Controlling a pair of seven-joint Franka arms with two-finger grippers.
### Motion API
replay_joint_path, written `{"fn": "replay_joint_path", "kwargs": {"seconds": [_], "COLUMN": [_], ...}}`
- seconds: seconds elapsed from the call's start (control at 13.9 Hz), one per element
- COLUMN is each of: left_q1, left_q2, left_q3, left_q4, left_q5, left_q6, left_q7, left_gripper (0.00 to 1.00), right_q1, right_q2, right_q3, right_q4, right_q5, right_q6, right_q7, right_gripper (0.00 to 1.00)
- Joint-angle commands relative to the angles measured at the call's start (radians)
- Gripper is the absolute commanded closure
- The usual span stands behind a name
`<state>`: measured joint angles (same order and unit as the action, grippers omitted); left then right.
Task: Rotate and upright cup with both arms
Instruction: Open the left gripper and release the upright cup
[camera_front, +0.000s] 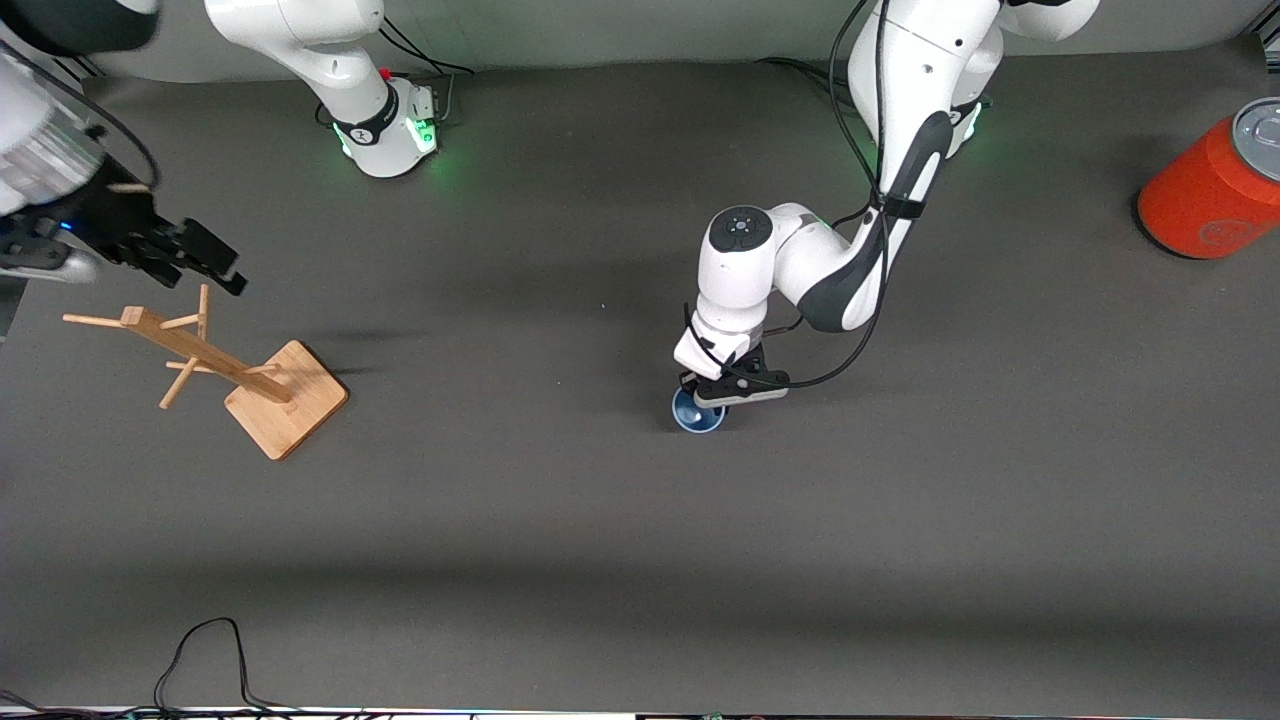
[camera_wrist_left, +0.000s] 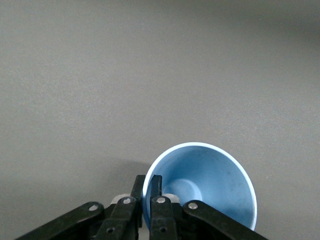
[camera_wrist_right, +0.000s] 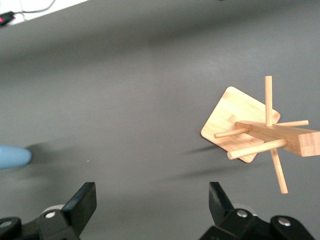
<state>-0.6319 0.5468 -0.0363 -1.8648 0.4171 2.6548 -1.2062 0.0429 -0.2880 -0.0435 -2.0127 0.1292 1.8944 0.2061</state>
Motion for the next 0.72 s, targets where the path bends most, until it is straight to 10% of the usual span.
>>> {"fn": "replay_joint_path", "kwargs": {"seconds": [0.0,0.14,0.5,0.65], "left_q1": [-0.012,-0.003,0.006,0.037], "left_q2": [0.019,0.018,-0.015,-0.013], "left_q3": [0.007,0.006,-0.005,-0.014], "left_q4": [-0.007,-0.002,0.096,0.244], "left_q5": [0.025,0.025,-0.007,-0.195], "left_q6": [0.023,0.017,-0.177,-0.376], "left_q7": [-0.059,-0.049,-0.006,0.17], "left_gripper": [0.99,0.0,0.0,0.0], "right_q1": [-0.008,-0.008,-0.001,-0.001], "right_q2": [-0.01,0.015,0.171,0.219], "right_q3": [-0.007,-0.007,-0.006,-0.004], "right_q4": [0.019,0.017,0.161,0.225], "right_q5": [0.038,0.033,0.026,0.003], "right_q6": [-0.049,-0.052,-0.049,-0.043], "right_q7": [-0.042,-0.08,-0.077,-0.08], "right_gripper": [0.0,0.0,0.0,0.0]}}
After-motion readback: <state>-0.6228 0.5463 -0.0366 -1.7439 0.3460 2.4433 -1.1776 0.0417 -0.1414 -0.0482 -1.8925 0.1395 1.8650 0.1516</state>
